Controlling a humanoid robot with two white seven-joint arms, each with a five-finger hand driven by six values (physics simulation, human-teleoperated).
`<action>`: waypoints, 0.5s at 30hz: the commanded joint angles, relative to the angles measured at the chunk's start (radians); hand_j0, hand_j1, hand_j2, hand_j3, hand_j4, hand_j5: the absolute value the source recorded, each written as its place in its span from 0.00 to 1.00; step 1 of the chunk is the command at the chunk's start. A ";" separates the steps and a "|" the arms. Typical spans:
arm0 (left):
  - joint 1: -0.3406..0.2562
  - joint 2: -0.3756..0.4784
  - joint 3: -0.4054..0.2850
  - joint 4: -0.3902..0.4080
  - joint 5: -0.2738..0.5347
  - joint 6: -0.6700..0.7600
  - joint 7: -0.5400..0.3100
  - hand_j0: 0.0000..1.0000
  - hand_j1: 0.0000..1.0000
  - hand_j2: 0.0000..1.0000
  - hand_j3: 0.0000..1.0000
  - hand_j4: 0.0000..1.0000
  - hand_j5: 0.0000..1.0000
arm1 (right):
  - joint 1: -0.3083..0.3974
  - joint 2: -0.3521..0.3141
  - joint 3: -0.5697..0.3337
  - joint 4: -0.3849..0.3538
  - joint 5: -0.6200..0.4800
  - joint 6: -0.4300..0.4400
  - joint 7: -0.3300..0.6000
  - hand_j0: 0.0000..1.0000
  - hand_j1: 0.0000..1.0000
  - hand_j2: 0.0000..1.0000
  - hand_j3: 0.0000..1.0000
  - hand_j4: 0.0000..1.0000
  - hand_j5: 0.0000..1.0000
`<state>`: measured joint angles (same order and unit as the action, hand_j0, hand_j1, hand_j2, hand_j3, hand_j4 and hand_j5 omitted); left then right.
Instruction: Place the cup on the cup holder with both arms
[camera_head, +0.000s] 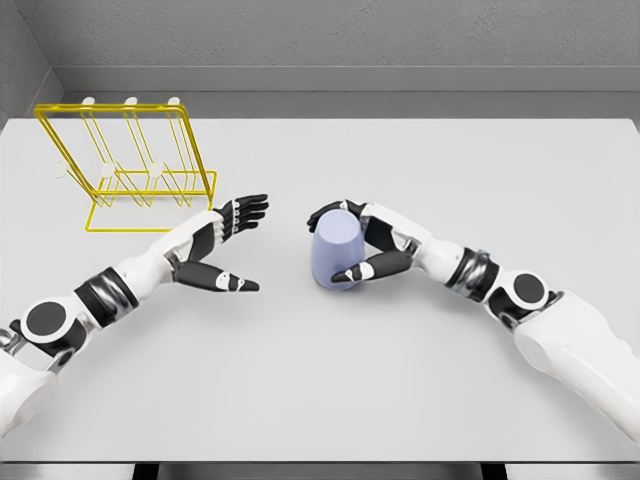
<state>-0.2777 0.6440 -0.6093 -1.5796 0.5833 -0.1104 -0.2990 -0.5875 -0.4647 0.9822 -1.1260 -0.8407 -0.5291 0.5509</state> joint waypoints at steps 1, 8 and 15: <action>0.000 0.002 0.000 0.001 0.004 0.000 0.000 1.00 1.00 1.00 1.00 1.00 1.00 | 0.000 0.012 0.001 0.012 -0.006 0.006 0.000 0.67 0.67 0.67 0.67 0.67 0.67; -0.002 -0.006 0.002 0.029 0.004 0.000 0.000 1.00 1.00 1.00 1.00 1.00 1.00 | 0.000 0.024 0.010 0.023 -0.005 0.006 0.000 0.67 0.67 0.67 0.67 0.67 0.67; -0.002 -0.026 0.013 0.027 0.004 -0.002 0.000 1.00 1.00 1.00 1.00 1.00 1.00 | -0.002 0.032 0.010 0.035 0.022 0.006 0.000 0.82 0.82 0.82 0.82 0.82 0.82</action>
<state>-0.2777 0.6271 -0.5979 -1.5518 0.5834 -0.1113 -0.2991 -0.5937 -0.4335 0.9937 -1.0939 -0.8210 -0.5236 0.5515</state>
